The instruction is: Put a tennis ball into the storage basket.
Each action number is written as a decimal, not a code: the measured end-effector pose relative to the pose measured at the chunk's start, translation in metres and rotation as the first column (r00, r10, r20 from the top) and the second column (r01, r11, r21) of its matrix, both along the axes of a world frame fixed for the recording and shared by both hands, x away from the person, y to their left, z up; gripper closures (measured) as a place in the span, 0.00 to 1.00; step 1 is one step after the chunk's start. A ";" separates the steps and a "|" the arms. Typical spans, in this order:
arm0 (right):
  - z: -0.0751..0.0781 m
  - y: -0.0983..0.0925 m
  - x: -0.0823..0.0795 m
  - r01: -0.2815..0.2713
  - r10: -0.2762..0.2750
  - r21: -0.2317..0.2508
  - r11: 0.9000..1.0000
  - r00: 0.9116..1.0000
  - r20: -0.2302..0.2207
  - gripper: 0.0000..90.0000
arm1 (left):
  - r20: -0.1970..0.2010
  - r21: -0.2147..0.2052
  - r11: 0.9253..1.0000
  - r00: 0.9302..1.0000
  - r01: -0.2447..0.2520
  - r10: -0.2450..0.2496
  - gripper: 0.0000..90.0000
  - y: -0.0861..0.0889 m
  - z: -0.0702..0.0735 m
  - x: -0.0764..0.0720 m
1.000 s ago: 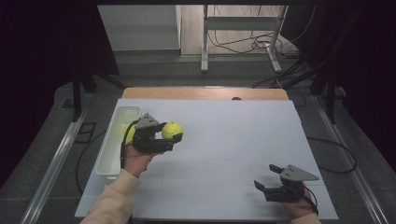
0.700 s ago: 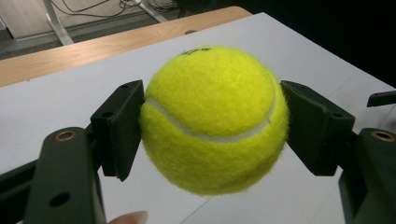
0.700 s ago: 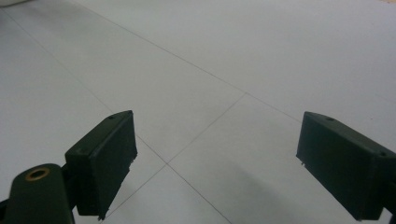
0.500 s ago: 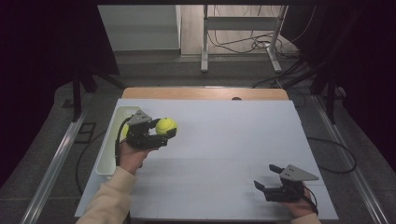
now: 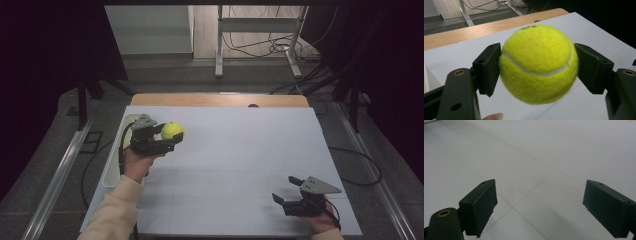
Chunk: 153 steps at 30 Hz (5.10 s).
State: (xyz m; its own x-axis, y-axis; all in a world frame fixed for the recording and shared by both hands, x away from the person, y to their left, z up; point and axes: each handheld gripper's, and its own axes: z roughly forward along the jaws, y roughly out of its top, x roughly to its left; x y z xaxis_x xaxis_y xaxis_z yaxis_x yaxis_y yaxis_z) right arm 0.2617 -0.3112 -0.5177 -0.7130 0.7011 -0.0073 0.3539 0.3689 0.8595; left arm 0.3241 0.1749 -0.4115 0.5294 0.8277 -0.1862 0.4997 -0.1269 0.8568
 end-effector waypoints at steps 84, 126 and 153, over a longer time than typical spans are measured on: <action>-0.002 0.001 0.001 0.005 -0.005 -0.009 1.000 1.000 -0.005 0.14 | -0.102 0.085 0.968 0.964 -0.237 0.245 0.30 0.105 -0.023 -0.007; -0.002 0.001 0.001 0.006 -0.007 -0.022 1.000 1.000 -0.008 0.14 | -0.258 0.159 0.967 0.937 -0.200 0.236 0.29 0.111 -0.043 -0.001; -0.002 0.001 0.004 0.001 -0.001 -0.004 1.000 1.000 -0.005 0.14 | -0.073 0.026 0.989 0.987 -0.145 0.146 0.15 0.099 -0.023 -0.025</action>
State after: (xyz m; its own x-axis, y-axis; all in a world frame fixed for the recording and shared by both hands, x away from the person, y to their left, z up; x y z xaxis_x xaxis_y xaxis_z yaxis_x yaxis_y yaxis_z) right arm 0.2657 -0.3106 -0.5194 -0.7121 0.7020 -0.0060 0.3589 0.3715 0.8563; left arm 0.2993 0.2738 -0.4347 0.3883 0.8990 -0.2024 0.5765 -0.0656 0.8145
